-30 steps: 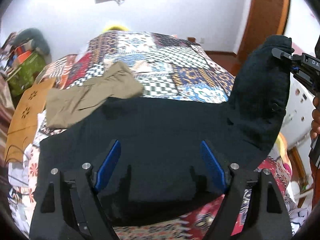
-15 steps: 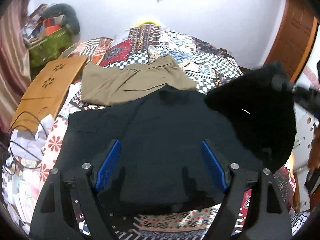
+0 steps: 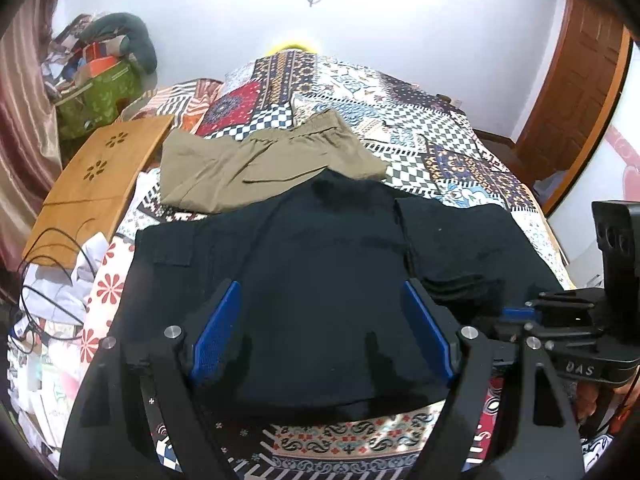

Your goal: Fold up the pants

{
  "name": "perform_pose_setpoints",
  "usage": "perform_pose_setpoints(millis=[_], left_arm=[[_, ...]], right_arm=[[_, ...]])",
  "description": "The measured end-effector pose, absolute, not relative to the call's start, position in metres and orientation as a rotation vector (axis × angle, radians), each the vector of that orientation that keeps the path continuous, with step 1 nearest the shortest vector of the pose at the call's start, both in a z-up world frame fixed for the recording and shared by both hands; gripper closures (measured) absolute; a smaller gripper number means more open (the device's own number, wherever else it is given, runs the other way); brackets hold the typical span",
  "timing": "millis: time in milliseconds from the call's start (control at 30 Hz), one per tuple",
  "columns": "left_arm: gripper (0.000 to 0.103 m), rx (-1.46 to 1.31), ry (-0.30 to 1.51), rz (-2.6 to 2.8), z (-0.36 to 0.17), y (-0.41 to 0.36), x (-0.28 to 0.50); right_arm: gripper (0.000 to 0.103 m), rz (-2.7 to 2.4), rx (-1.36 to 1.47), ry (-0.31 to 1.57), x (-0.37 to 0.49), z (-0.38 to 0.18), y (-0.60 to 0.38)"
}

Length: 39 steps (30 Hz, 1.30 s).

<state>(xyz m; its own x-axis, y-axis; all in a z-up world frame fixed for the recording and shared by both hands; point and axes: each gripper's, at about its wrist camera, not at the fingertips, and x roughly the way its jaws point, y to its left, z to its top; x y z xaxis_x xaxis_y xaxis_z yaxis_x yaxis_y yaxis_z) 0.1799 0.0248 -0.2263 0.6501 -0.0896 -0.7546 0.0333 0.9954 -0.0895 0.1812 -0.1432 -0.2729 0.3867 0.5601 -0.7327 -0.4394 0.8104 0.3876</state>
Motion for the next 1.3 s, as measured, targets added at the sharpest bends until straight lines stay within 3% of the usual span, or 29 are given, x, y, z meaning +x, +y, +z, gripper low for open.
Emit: perform_pose_setpoints(millis=[133, 500, 833, 1300], left_arm=[[0.021, -0.039, 0.832, -0.097, -0.212, 0.011, 0.186], [0.021, 0.063, 0.851, -0.253, -0.214, -0.062, 0.223], [0.021, 0.169, 1.039, -0.302, -0.284, -0.112, 0.24], [0.021, 0.143, 1.005, -0.31, -0.278, -0.08, 0.205]], right_arm=[[0.062, 0.66, 0.164, 0.99, 0.177, -0.261, -0.149], [0.062, 0.43, 0.045, 0.761, 0.18, -0.211, -0.219], [0.062, 0.33, 0.077, 0.946, 0.204, -0.286, -0.248], [0.062, 0.329, 0.24, 0.968, 0.147, -0.298, -0.29]])
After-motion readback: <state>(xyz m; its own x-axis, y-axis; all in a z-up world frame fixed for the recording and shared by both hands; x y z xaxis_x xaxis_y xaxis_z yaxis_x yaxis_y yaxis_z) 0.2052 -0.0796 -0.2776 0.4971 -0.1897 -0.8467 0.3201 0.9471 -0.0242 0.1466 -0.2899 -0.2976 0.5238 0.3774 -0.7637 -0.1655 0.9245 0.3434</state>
